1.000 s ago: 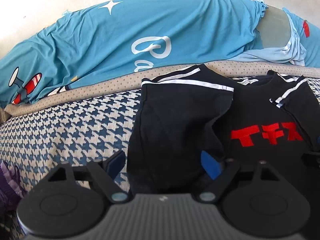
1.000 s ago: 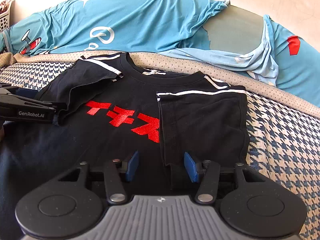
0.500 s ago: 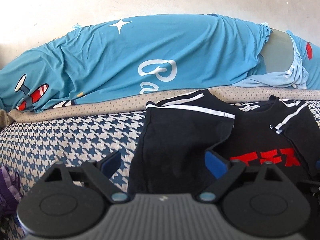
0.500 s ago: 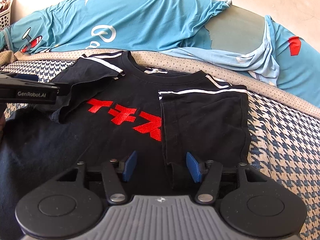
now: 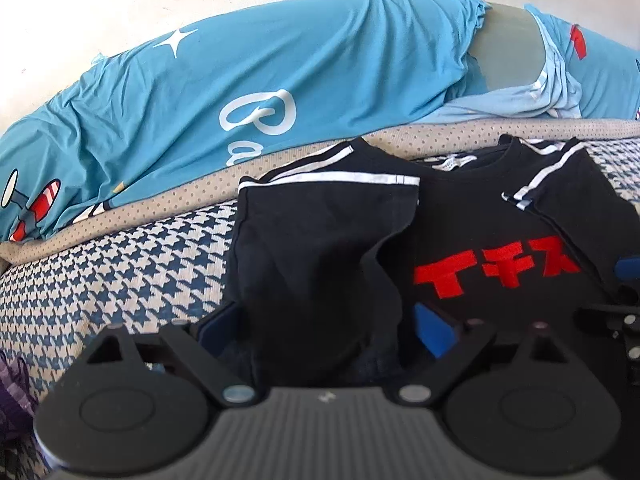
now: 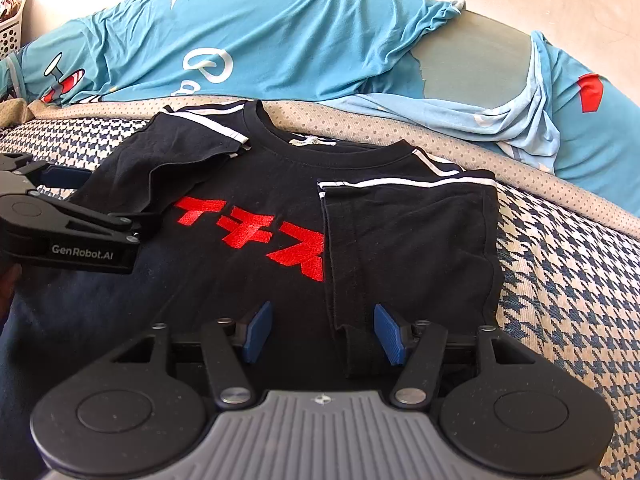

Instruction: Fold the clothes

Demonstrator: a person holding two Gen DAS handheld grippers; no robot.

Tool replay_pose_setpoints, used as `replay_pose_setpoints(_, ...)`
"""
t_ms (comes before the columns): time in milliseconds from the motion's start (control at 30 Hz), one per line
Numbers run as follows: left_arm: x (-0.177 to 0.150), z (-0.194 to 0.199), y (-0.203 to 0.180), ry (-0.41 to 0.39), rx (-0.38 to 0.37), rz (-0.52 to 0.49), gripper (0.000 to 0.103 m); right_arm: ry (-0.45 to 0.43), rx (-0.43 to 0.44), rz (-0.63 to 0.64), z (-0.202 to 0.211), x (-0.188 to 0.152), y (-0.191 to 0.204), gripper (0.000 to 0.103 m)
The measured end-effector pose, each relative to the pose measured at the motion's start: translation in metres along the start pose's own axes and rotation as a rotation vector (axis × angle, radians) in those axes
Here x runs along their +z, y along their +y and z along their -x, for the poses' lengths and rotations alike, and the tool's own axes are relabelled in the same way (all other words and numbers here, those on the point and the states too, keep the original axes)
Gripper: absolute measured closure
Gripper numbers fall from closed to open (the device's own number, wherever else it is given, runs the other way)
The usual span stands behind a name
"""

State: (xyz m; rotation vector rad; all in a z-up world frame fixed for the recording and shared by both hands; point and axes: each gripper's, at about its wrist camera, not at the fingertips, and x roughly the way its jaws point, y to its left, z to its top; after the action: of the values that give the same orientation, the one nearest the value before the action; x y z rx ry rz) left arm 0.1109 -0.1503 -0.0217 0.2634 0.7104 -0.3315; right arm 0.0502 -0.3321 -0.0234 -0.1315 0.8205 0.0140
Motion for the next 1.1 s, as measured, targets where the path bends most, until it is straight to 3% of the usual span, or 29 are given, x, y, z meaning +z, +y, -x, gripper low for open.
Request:
replay_pose_setpoints(100, 0.007, 0.015, 0.007, -0.066, -0.02, 0.034, 0.009, 0.001, 0.001, -0.001, 0.0, 0.0, 0.0, 0.047)
replay_pose_setpoints(233, 0.015, 0.023, 0.017, -0.131, 0.026, 0.08, 0.004, 0.001, -0.001, 0.006, 0.0, 0.0, 0.001, 0.046)
replay_pose_setpoints(533, 0.006, -0.014, 0.021, -0.056, 0.171, 0.067, 0.004, -0.001, -0.002, 0.009, 0.0, -0.001, 0.002, 0.044)
replay_pose_setpoints(700, 0.004, -0.018, 0.003, -0.051, 0.062, 0.02, 0.004, -0.003, -0.003, 0.013, -0.001, -0.002, 0.003, 0.042)
replay_pose_setpoints(833, -0.003, -0.019, -0.015, -0.042, 0.072, -0.065, 0.004, -0.004, -0.002, 0.016, -0.001, -0.002, 0.003, 0.041)
replay_pose_setpoints(1000, 0.0, -0.02, -0.005, 0.001, 0.036, 0.009, 0.004, -0.003, -0.002, 0.018, -0.002, -0.002, 0.003, 0.041)
replay_pose_setpoints(1100, 0.002, -0.01, -0.007, -0.029, 0.041, 0.001, 0.004, -0.003, 0.0, 0.016, -0.001, -0.001, 0.002, 0.041)
